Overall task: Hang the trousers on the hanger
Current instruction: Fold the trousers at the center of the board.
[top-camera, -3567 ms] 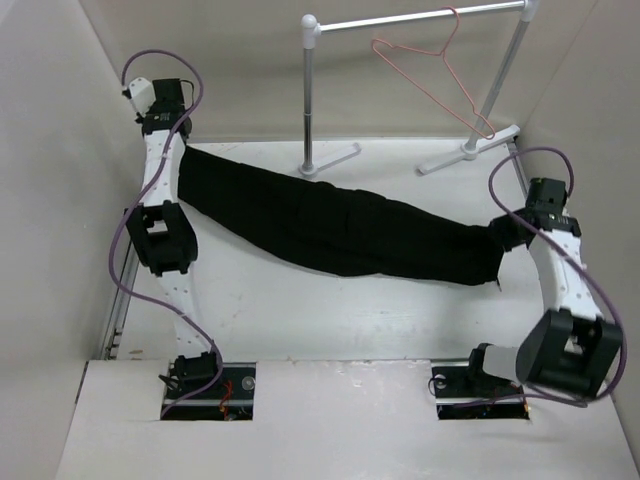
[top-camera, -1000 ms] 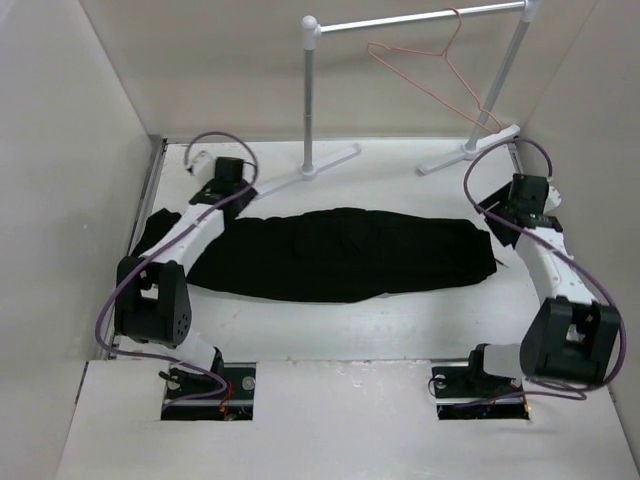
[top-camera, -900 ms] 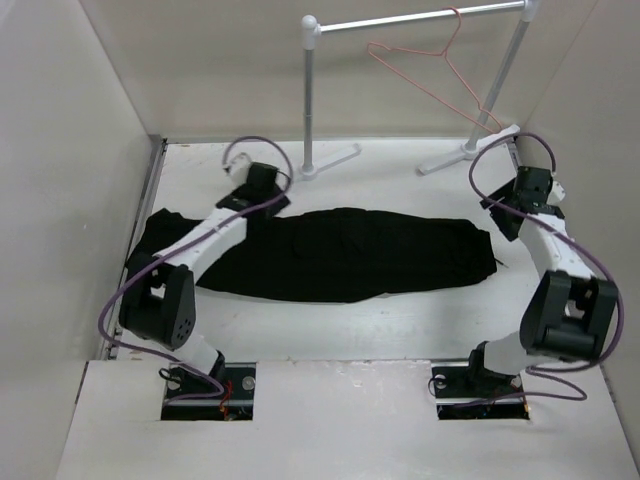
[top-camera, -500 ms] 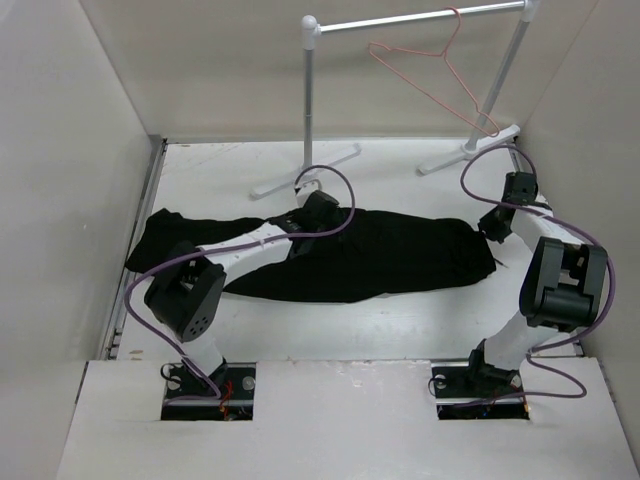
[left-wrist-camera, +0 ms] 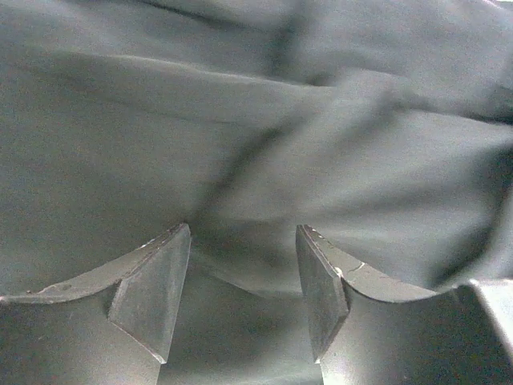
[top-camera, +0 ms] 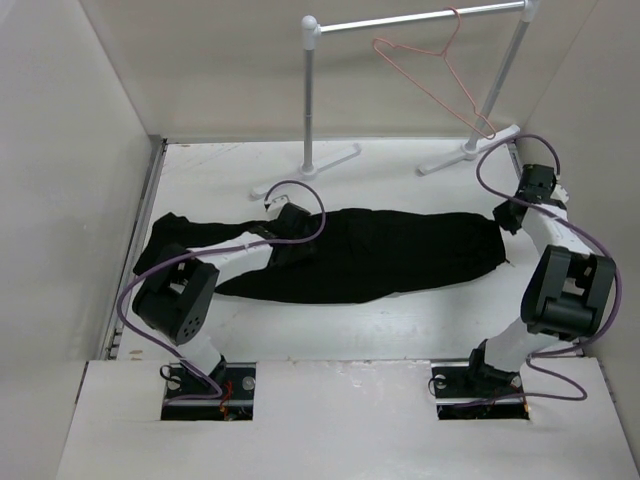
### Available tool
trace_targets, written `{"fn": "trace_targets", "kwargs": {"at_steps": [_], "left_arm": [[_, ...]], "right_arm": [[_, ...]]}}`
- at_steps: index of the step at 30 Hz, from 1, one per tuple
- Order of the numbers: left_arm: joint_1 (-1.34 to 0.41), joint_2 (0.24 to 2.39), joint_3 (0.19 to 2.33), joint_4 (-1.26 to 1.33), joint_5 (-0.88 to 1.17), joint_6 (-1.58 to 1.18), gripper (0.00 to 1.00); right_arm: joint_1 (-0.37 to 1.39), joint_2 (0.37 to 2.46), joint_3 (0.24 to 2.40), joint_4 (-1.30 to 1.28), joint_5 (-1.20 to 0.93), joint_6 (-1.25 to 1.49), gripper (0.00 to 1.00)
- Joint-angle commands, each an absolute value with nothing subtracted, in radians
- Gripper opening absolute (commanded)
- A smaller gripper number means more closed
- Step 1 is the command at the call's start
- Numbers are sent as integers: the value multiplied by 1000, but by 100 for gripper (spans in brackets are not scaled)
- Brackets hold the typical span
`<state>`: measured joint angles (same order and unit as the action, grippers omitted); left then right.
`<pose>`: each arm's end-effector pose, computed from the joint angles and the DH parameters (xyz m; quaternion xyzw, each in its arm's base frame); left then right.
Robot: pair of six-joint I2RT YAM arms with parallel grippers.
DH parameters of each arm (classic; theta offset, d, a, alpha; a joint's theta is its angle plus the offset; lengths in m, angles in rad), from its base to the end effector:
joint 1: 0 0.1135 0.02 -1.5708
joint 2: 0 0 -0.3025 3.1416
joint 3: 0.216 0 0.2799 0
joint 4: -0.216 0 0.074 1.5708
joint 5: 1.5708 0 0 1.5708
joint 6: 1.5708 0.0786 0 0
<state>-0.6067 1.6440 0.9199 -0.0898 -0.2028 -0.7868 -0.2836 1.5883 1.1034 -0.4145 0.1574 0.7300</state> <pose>0.3297 -0.2096 0.1692 -0.1204 0.9174 -0.1638 0.3423 0.3705 -0.1208 0.2229 0.4795 0.8104 0.0003 0.3367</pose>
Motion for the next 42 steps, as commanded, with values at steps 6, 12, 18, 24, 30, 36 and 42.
{"fn": "trace_targets", "kwargs": {"at_steps": [6,12,18,24,30,36,42], "left_arm": [[-518,1573,830,-86,-221,-782,60],[-519,1430,873,-150,-258,-764,68],[-531,1379,894,-143,-265,-745,69],[-573,1339,861,-120,-215,-752,69],[-593,1286,804,-117,-176,-765,69],[-607,1269,767,-104,-138,-778,69],[-643,1269,762,-110,-141,-793,69]], "right_arm": [[-305,1810,1184,-275,163,798,8],[-300,1694,1164,-324,264,795,50],[-300,1425,999,-334,259,758,82],[-283,1224,732,-367,219,902,74],[-295,1199,591,-279,175,957,79],[-315,1299,614,-121,138,968,85],[-315,1414,630,-74,140,1052,84]]}}
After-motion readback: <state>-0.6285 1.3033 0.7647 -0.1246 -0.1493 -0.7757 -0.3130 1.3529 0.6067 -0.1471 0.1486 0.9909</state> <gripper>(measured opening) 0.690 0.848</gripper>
